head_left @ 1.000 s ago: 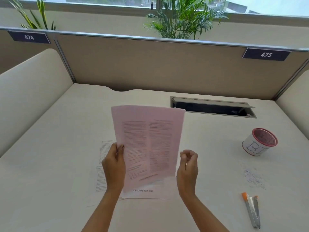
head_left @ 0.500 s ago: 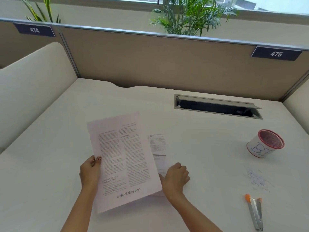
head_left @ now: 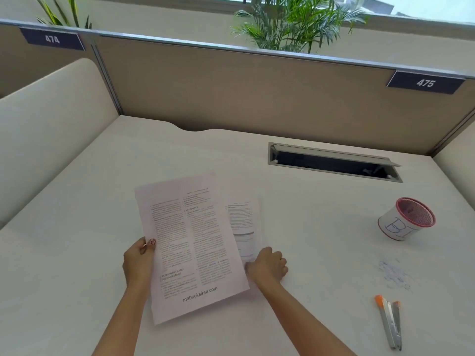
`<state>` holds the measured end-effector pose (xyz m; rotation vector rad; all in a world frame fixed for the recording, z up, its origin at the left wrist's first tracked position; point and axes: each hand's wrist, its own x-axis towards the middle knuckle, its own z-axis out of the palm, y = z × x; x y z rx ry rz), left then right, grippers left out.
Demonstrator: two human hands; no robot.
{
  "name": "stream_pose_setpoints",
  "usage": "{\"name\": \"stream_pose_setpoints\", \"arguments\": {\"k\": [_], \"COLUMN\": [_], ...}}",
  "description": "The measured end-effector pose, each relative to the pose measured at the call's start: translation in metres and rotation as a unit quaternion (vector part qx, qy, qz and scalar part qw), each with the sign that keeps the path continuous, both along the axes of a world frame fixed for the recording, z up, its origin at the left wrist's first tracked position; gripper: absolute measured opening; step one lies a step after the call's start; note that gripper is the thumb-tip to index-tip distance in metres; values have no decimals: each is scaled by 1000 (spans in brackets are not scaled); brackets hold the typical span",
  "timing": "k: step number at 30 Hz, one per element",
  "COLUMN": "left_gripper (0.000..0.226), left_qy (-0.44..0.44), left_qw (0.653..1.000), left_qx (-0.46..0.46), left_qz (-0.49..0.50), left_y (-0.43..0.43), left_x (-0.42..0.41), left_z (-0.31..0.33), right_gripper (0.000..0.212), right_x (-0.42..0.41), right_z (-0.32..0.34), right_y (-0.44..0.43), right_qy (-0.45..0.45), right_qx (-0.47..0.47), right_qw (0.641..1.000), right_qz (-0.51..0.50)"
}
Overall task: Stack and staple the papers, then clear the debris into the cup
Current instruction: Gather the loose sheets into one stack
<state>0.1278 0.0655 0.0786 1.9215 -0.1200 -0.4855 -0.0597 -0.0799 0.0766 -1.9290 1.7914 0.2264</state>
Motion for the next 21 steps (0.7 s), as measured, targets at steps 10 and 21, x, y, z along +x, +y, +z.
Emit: {"name": "stream_pose_setpoints", "arguments": {"k": [10, 21], "left_gripper": [28, 24], "left_qy": [-10, 21], "left_qw": [998, 991], "left_qx": [47, 49], "left_qz": [-35, -123], "left_y": [-3, -12], "left_x": [6, 2], "left_z": [0, 2], "right_gripper": [12, 18], "right_x": [-39, -49], "right_z": [79, 183], "right_y": [-54, -106], "right_qy": [-271, -442], "right_qx": [-316, -292], "right_qw": [909, 824], "right_qz": [10, 201]}}
